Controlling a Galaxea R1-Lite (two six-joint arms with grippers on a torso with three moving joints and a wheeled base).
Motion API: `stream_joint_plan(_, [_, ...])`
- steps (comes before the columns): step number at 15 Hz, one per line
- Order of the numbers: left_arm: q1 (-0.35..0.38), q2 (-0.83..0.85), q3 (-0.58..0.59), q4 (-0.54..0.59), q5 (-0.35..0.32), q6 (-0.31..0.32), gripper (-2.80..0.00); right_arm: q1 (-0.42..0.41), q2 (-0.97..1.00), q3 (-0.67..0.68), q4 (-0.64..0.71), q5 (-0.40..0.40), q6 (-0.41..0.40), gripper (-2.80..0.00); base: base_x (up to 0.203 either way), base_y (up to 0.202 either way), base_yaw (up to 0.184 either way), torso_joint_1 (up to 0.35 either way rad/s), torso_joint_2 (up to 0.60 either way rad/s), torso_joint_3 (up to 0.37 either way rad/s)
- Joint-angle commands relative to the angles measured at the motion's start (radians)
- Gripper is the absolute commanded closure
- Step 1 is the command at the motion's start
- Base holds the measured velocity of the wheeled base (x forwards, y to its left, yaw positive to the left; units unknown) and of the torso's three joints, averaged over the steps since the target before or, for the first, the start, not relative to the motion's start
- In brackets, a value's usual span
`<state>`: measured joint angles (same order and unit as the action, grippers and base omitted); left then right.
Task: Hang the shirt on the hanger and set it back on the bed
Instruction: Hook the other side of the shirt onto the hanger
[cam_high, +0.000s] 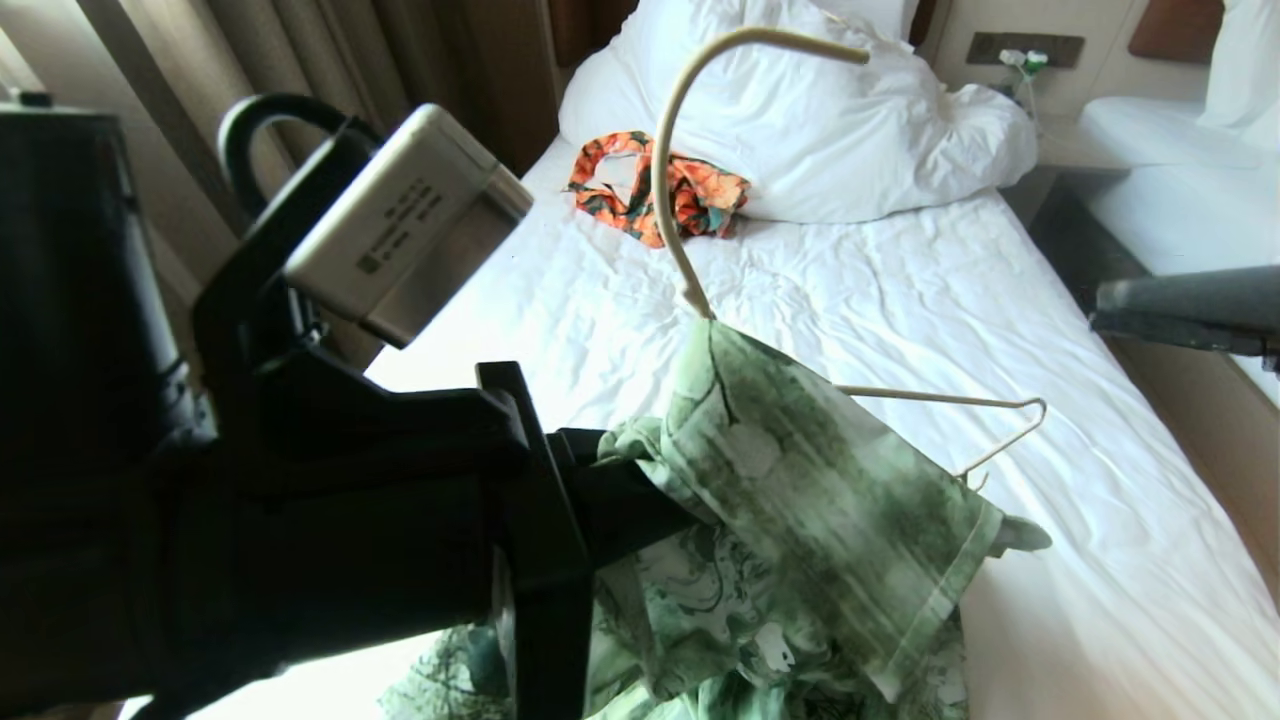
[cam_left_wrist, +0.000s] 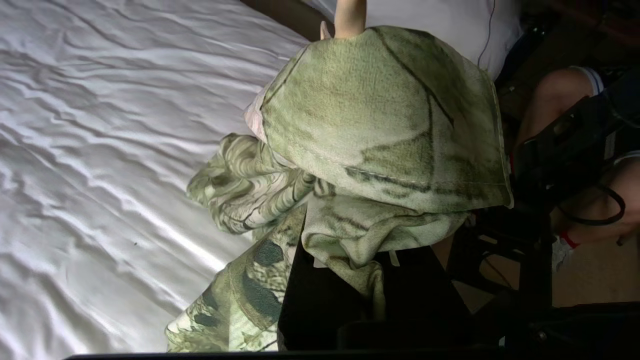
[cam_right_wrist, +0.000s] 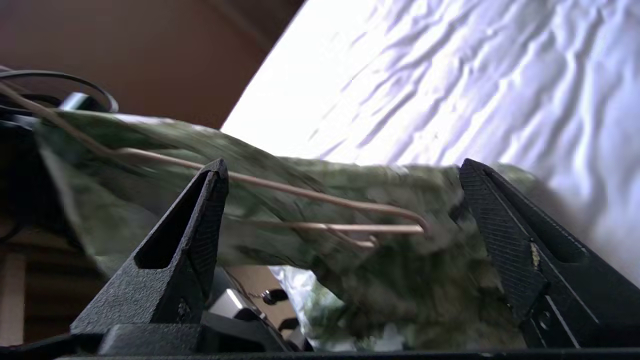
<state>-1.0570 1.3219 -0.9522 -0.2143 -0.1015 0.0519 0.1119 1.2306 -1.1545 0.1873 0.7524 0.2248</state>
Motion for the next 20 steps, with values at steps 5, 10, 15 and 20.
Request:
stream_joint_plan(5, [-0.006,-0.053,0.081,-0.132,0.002,-0.033,0.00,-0.020,-0.035,0.040,0.191,-0.069,-0.113,-2.80,0.000,0.000,0.000,0.000,0.00,0.000])
stream_joint_plan(10, [-0.006,-0.053,0.096,-0.214,0.002,-0.069,0.00,-0.022,-0.110,0.144,0.187,-0.123,-0.222,-2.80,0.000,0.000,0.000,0.000,0.00,0.000])
stream_joint_plan(15, [-0.004,-0.071,0.104,-0.264,0.006,-0.089,0.00,-0.022,-0.025,0.125,0.223,-0.151,-0.177,0.00,0.000,0.000,0.000,0.000,0.00,0.000])
stream_joint_plan(20, [-0.004,-0.076,0.148,-0.329,0.009,-0.087,0.00,0.096,0.058,0.067,0.297,-0.190,-0.178,0.00,0.000,0.000,0.000,0.000,0.00,0.000])
